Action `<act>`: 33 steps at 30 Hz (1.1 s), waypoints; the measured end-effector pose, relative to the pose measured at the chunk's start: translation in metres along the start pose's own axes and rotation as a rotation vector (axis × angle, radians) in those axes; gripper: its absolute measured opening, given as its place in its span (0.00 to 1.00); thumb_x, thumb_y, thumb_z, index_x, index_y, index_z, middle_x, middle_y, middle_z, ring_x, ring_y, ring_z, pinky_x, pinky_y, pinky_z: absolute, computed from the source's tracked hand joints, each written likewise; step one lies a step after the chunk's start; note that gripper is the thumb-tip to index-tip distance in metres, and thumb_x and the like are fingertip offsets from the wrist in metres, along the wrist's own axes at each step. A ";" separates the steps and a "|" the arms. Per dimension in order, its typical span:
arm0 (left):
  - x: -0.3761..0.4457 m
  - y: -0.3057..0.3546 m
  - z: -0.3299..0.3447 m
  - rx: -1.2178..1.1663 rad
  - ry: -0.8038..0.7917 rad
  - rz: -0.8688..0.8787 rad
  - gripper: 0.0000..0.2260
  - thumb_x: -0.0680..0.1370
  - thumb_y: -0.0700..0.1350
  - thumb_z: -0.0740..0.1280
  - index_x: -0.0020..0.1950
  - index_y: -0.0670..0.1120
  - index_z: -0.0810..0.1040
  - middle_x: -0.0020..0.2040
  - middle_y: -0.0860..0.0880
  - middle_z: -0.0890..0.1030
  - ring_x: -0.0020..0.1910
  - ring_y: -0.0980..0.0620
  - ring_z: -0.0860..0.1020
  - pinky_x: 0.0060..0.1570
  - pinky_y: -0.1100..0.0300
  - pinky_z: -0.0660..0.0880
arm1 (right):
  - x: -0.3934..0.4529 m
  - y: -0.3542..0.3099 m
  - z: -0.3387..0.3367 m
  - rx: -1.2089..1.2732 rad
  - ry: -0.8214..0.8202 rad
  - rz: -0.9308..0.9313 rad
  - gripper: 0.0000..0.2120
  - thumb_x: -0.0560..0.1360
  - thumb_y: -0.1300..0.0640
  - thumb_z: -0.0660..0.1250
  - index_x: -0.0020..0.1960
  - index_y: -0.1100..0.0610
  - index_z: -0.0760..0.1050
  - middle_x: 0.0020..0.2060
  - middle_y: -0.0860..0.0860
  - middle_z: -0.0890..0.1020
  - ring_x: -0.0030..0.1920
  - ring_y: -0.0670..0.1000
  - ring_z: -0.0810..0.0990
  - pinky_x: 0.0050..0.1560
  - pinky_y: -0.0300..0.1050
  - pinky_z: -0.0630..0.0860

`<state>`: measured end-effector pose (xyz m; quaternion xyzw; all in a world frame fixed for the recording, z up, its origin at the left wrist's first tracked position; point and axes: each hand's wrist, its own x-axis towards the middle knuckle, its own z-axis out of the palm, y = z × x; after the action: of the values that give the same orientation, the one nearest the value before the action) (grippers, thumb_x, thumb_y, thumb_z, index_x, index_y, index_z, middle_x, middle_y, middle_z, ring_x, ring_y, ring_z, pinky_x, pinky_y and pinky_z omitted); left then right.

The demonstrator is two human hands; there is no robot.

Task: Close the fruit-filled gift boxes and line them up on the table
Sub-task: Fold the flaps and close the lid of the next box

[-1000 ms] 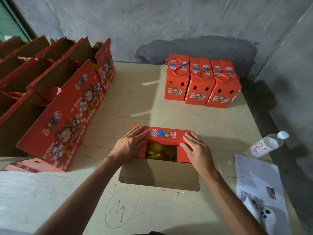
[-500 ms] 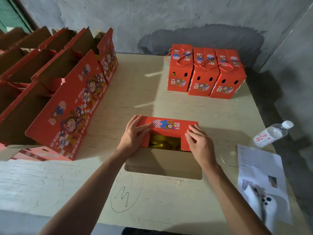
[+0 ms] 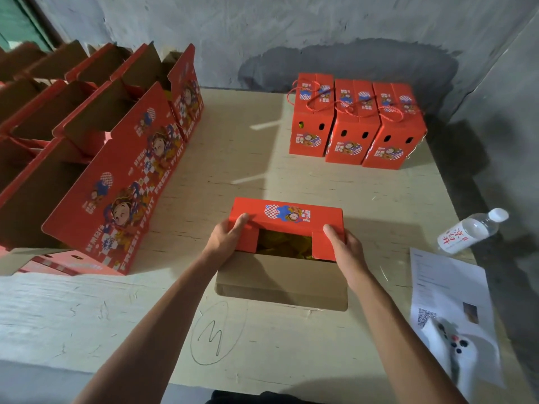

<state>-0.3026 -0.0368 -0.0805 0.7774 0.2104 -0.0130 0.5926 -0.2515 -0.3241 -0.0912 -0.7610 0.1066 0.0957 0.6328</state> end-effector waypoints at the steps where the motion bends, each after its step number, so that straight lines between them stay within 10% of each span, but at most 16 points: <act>1: 0.001 0.001 -0.001 0.001 0.008 -0.003 0.14 0.82 0.61 0.65 0.47 0.56 0.86 0.40 0.56 0.84 0.39 0.61 0.82 0.40 0.65 0.79 | 0.002 0.000 -0.001 0.009 -0.015 0.038 0.13 0.79 0.45 0.71 0.56 0.53 0.81 0.50 0.52 0.87 0.43 0.43 0.86 0.37 0.33 0.77; 8: 0.002 -0.002 -0.003 0.008 0.051 -0.003 0.15 0.80 0.58 0.70 0.44 0.47 0.83 0.33 0.56 0.83 0.32 0.62 0.80 0.31 0.68 0.74 | 0.007 -0.005 0.001 0.045 0.017 0.096 0.08 0.79 0.49 0.72 0.49 0.54 0.83 0.44 0.52 0.87 0.42 0.51 0.85 0.36 0.36 0.80; 15: -0.004 0.000 -0.001 0.014 0.080 0.004 0.18 0.77 0.63 0.69 0.50 0.48 0.83 0.45 0.46 0.86 0.45 0.46 0.85 0.45 0.48 0.82 | -0.003 -0.005 0.002 -0.113 0.049 0.011 0.13 0.79 0.42 0.69 0.50 0.51 0.82 0.43 0.49 0.86 0.38 0.43 0.84 0.31 0.31 0.74; 21: -0.023 -0.003 -0.002 0.080 0.147 0.119 0.30 0.79 0.56 0.72 0.78 0.53 0.65 0.67 0.54 0.76 0.54 0.62 0.80 0.47 0.69 0.77 | -0.020 -0.007 -0.006 -0.210 0.057 -0.078 0.13 0.81 0.42 0.66 0.62 0.44 0.79 0.49 0.41 0.85 0.48 0.41 0.84 0.42 0.36 0.76; 28: -0.041 0.010 0.015 0.517 0.209 0.046 0.41 0.68 0.61 0.78 0.75 0.52 0.63 0.70 0.48 0.73 0.65 0.44 0.76 0.56 0.48 0.75 | -0.033 -0.002 0.001 -0.421 0.097 -0.161 0.23 0.84 0.47 0.62 0.77 0.53 0.69 0.61 0.54 0.83 0.59 0.58 0.82 0.59 0.52 0.78; 33: -0.042 0.025 0.035 0.647 0.192 0.081 0.42 0.73 0.47 0.72 0.82 0.45 0.53 0.78 0.39 0.62 0.76 0.38 0.64 0.65 0.44 0.73 | -0.034 -0.007 -0.001 -0.556 0.085 -0.169 0.25 0.84 0.45 0.61 0.78 0.55 0.67 0.63 0.57 0.82 0.61 0.61 0.81 0.59 0.55 0.78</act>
<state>-0.3245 -0.0874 -0.0565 0.9306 0.2191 0.0181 0.2927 -0.2821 -0.3222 -0.0749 -0.9147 0.0389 0.0364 0.4006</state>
